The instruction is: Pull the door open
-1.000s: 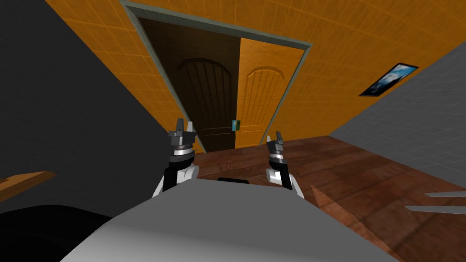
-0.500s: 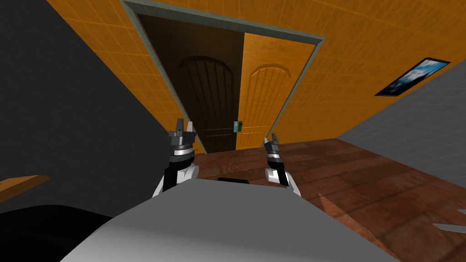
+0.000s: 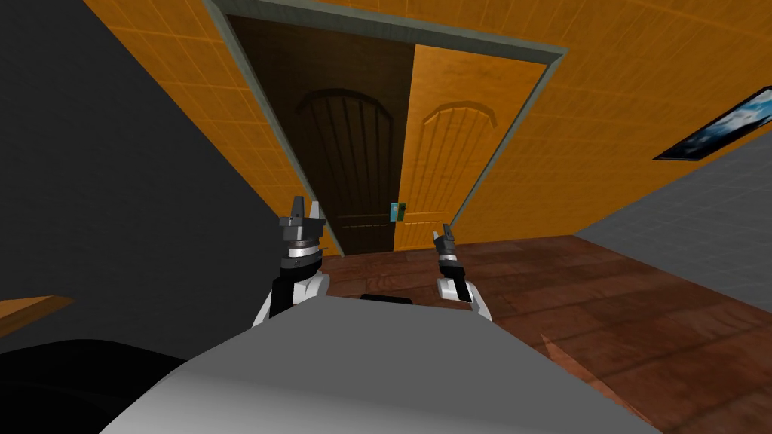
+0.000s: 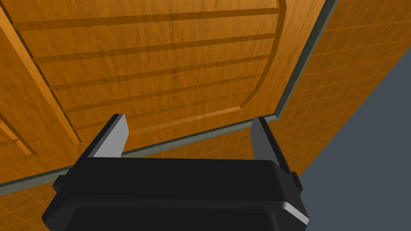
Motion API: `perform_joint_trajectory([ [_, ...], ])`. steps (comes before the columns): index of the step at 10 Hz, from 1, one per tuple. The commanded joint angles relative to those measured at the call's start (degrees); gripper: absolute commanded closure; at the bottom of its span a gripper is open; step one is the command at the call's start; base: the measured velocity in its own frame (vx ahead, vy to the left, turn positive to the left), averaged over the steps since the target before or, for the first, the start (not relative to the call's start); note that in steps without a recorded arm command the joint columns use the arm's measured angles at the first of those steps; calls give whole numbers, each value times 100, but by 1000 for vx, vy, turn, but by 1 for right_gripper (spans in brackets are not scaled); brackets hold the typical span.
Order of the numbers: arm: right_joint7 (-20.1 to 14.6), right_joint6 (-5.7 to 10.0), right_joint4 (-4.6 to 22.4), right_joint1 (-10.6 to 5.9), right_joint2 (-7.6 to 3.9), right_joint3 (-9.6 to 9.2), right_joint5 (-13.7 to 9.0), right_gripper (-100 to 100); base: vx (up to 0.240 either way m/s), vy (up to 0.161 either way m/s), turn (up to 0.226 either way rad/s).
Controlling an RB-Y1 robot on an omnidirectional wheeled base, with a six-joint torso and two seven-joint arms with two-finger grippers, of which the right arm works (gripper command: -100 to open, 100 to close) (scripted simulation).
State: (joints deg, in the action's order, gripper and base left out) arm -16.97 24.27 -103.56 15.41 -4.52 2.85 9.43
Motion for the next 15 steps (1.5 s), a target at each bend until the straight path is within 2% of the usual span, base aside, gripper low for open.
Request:
perform_joint_trajectory([
  [1, -66, -44, 242, -118, -38, 15, 62, -100, 106, 1, 68],
  [14, -484, -399, 1700, -731, -194, 14, 545, -100, 100, 7, 61],
  [15, -536, -442, 1880, -808, -208, 13, 605, -100, 144, -2, 103],
])
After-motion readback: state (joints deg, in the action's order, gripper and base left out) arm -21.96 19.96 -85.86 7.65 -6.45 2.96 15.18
